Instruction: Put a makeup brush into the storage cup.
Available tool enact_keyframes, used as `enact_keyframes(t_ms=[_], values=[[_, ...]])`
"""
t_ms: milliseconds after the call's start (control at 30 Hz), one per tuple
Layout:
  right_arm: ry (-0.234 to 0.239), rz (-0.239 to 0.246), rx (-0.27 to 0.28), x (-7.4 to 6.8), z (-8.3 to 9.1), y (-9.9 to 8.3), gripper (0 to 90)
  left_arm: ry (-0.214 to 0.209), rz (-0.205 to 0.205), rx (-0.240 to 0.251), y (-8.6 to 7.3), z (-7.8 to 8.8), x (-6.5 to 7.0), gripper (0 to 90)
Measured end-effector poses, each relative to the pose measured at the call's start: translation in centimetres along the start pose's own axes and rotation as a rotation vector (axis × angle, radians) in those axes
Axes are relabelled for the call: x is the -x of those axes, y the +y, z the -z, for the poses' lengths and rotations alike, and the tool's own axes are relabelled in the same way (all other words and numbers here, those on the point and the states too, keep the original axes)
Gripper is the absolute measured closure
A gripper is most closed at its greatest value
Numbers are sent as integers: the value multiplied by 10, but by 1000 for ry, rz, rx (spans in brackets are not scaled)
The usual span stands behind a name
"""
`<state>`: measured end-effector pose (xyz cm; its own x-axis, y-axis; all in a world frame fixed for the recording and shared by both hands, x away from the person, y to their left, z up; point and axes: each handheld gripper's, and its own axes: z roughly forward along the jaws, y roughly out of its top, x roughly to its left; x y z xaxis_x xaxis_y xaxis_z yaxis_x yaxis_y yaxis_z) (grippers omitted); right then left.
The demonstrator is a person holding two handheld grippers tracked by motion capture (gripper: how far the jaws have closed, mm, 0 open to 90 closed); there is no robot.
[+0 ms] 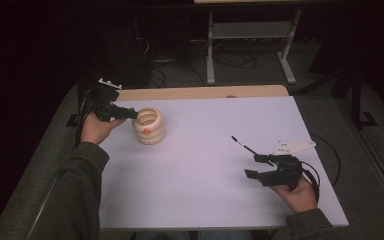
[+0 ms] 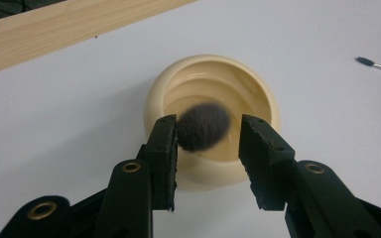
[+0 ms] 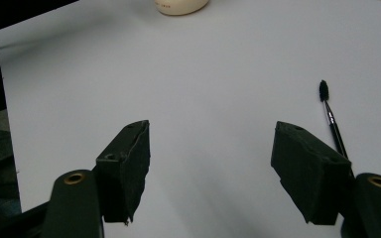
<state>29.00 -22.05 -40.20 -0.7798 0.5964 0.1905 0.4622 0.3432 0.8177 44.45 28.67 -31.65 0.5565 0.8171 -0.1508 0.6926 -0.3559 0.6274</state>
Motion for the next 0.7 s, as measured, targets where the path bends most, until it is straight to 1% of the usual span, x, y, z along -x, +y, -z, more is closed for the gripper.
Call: enact_keyframes(t_ms=[200, 233, 467, 567, 600, 633, 700], values=[[-3, -2, -5, 0, 0, 1, 302, -17, 7, 16, -9, 3, -2, 575], [-5, 1, -3, 0, 0, 1, 302, -18, 4, 10, -10, 4, -2, 573], [-10, 1, 5, 2, 1, 1, 300, -30, -1, 18, -16, 6, 1, 559], [-12, -4, 3, 3, 2, 1, 300, -35, 3, 28, -19, 7, 1, 557], [-12, -5, 3, 3, 2, 1, 300, -37, -3, 26, -20, 7, 1, 557], [-12, -6, 4, 3, 2, 1, 300, -38, 3, 30, -22, 7, 1, 557], [-14, -5, 3, 4, 2, 1, 300, -38, -2, 27, -24, 8, 0, 554]])
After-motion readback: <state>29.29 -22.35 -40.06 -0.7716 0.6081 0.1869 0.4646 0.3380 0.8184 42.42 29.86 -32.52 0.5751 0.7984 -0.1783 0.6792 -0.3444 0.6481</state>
